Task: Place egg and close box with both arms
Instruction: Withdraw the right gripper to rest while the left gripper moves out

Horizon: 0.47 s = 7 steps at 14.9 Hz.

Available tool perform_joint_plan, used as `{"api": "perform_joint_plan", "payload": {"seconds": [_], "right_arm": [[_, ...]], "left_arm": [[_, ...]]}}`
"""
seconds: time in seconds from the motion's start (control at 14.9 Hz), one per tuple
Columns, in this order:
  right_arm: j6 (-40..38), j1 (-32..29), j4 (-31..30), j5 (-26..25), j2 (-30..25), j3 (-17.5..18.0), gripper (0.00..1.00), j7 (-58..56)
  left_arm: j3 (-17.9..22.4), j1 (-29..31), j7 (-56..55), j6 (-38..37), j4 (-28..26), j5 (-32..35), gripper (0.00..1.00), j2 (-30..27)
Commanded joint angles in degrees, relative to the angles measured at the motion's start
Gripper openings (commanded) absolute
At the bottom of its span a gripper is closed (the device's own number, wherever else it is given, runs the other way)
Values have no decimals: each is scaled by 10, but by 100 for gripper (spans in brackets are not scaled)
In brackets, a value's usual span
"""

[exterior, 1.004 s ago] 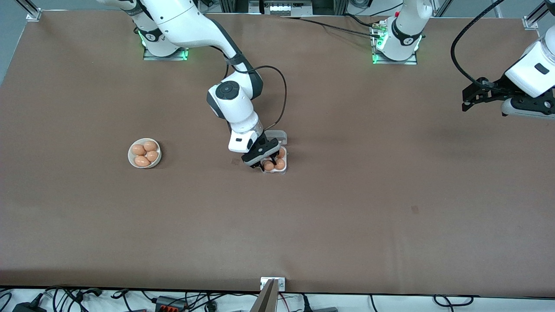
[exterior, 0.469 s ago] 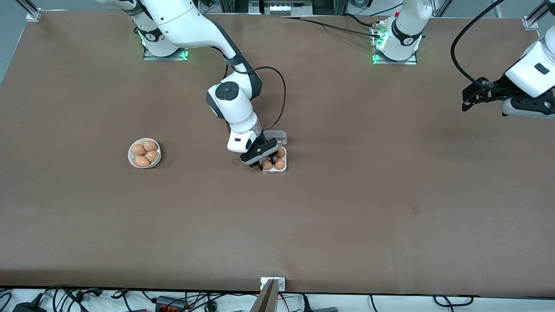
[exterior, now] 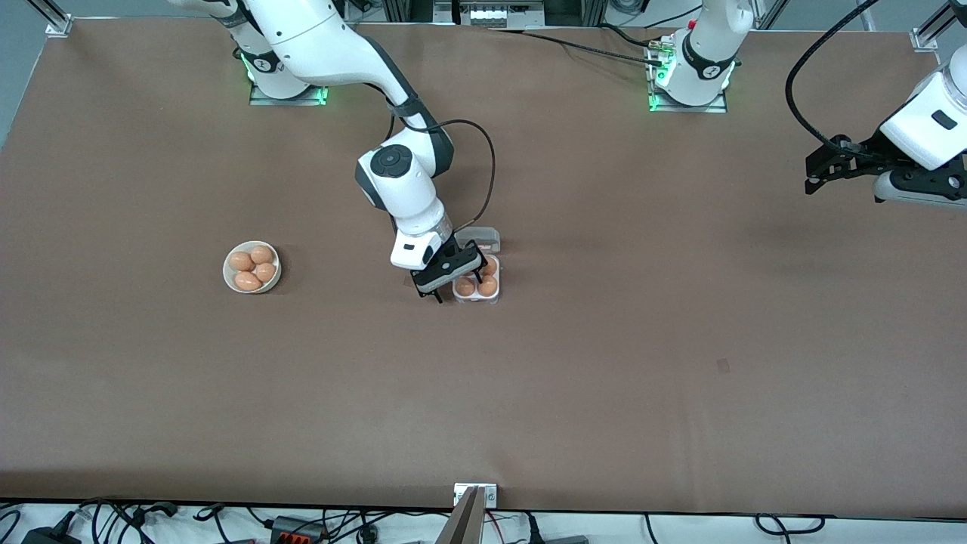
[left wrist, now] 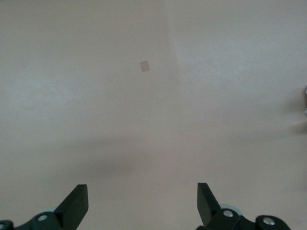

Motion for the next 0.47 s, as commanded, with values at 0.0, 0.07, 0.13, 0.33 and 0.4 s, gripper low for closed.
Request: {"api": "perform_joint_plan", "payload": {"seconds": [0.0,0.07,0.13,0.33,0.4], "right_arm": [[-52,-26,-5,-4,-52,3,100,6],[-83,-34,-3,-4,-70,3,100,7],[-116,-42,-2,-4,-89,3,100,7],[-242,-73,13,-4,-152,3,100,8],[-289,-85,23,-4,-168,2,100,9]], "left_arm": [[-2,1,9,-15,20,6,100,10],[-2,1,9,-15,20,5,100,11],[-2,0,8,-16,20,6,100,13],[-3,0,6,-20,20,6,100,14],[-3,-4,7,-39,21,7,100,14]]}}
